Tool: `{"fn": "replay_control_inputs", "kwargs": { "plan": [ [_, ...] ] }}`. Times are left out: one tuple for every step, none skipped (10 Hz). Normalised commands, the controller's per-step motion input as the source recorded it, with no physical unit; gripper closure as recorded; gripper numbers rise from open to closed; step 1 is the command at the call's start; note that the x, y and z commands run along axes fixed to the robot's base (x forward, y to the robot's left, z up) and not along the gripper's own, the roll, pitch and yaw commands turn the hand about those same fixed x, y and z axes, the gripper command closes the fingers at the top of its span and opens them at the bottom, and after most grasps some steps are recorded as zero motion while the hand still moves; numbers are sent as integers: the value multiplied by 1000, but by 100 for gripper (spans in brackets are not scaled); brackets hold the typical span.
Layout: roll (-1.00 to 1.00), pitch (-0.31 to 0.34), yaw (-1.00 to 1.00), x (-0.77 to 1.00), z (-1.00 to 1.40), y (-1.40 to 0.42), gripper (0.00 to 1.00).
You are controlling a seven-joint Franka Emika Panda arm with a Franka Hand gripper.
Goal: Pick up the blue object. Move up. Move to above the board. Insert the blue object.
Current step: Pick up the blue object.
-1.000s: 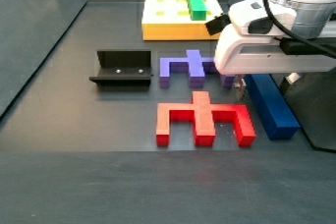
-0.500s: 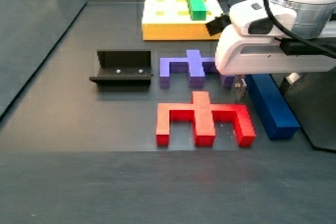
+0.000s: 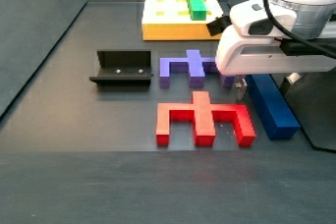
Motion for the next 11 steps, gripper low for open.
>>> {"fn": "replay_control_inputs", "kwargs": {
  "plan": [
    [0,0,-77,0,0,-29,0],
    [10,0,0,0,0,0,0],
    [0,0,0,0,0,0,0],
    [0,0,0,0,0,0,100],
    [0,0,0,0,0,0,100],
    [0,0,0,0,0,0,100],
    [0,0,0,0,0,0,100],
    [0,0,0,0,0,0,100],
    [0,0,0,0,0,0,100],
    [0,0,0,0,0,0,100],
    [0,0,0,0,0,0,100]
  ]
}}
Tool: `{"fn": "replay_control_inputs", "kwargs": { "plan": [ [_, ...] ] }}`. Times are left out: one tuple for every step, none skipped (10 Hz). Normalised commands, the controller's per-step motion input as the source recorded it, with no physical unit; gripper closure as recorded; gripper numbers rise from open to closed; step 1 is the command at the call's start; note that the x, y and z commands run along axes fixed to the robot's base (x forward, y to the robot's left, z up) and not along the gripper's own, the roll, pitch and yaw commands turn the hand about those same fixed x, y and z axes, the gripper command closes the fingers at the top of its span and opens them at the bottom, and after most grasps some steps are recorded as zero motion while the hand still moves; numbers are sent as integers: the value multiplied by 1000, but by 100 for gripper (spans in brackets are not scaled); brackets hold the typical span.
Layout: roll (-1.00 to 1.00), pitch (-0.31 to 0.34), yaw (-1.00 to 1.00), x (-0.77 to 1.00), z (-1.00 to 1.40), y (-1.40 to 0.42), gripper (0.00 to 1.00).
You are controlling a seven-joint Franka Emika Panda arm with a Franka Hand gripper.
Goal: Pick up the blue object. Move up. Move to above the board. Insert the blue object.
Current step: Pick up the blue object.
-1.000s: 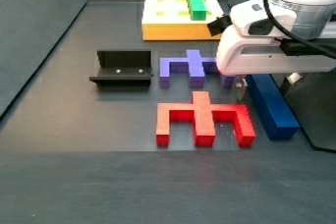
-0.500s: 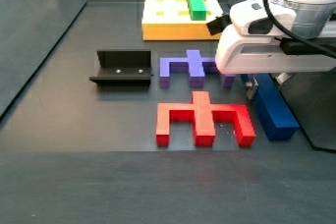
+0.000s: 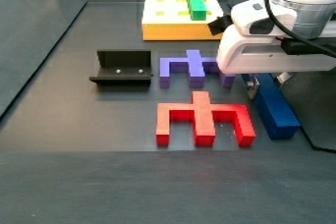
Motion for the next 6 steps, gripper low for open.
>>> {"fn": "replay_control_inputs", "kwargs": {
  "plan": [
    [0,0,0,0,0,0,100],
    [0,0,0,0,0,0,100],
    [0,0,0,0,0,0,100],
    [0,0,0,0,0,0,100],
    [0,0,0,0,0,0,100],
    [0,0,0,0,0,0,100]
  ]
}}
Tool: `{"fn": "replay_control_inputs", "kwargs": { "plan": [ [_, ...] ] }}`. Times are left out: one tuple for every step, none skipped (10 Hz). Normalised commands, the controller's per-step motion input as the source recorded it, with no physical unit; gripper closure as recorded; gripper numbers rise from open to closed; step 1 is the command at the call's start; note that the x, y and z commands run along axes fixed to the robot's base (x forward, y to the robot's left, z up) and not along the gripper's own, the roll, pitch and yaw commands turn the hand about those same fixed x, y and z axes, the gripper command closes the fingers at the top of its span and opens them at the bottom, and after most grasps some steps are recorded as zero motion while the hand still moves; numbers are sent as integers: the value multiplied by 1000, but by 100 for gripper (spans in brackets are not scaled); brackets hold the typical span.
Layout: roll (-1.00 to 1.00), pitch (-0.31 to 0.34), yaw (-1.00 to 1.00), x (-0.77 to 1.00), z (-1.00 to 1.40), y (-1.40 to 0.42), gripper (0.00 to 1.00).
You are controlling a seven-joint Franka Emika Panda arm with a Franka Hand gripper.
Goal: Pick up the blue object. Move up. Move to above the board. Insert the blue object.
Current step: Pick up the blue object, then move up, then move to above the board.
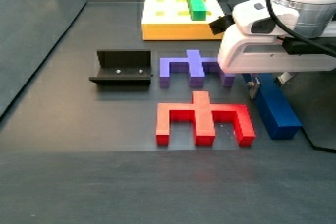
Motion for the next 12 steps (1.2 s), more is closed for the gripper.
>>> {"fn": "replay_control_inputs", "kwargs": {
  "plan": [
    [0,0,0,0,0,0,100],
    [0,0,0,0,0,0,100],
    [0,0,0,0,833,0,100],
    [3,9,23,-22,822,40,100],
    [5,44,15,-62,685,32,100],
    [44,43,7,-32,332,23,100],
    [64,39,4,-3,172,18,100],
    [0,0,0,0,1400,0,100],
    [-4,7,0,-11,1400,-4,100],
    [3,60,-5,-48,1400,-10,100],
    [58,53,5,-48,1400,-3,100],
    [38,53,6,-13,1400,-8,100]
  ]
}}
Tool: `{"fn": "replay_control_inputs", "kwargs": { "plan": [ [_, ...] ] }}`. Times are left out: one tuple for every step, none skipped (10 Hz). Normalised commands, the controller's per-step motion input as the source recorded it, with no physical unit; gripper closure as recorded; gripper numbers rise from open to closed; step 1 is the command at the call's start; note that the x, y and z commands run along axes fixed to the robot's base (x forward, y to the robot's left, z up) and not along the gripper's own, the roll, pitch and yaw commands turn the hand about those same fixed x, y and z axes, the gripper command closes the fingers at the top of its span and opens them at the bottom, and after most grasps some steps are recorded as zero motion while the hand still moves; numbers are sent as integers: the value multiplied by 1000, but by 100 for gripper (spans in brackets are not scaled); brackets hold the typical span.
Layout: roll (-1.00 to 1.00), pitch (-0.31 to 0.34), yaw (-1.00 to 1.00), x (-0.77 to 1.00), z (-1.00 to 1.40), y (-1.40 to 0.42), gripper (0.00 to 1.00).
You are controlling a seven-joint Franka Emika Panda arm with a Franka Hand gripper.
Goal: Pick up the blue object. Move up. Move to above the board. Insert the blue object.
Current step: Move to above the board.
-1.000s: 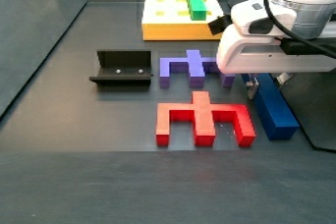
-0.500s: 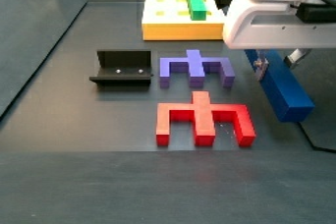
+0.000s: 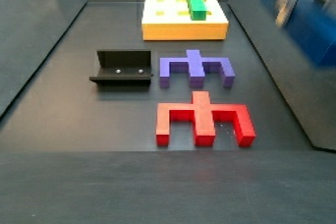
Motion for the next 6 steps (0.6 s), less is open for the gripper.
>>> {"fn": "replay_control_inputs", "kwargs": {
  "plan": [
    [-9,77,0,1,1400,7,100],
    [-3,81,-1,-19,1400,-3,100],
    [8,55,3,-9,781,-7,100],
    [5,48,1,17,384,7,100],
    [3,49,0,48,183,14,100],
    [56,232,-139,676,171,-1400,100]
  ]
}}
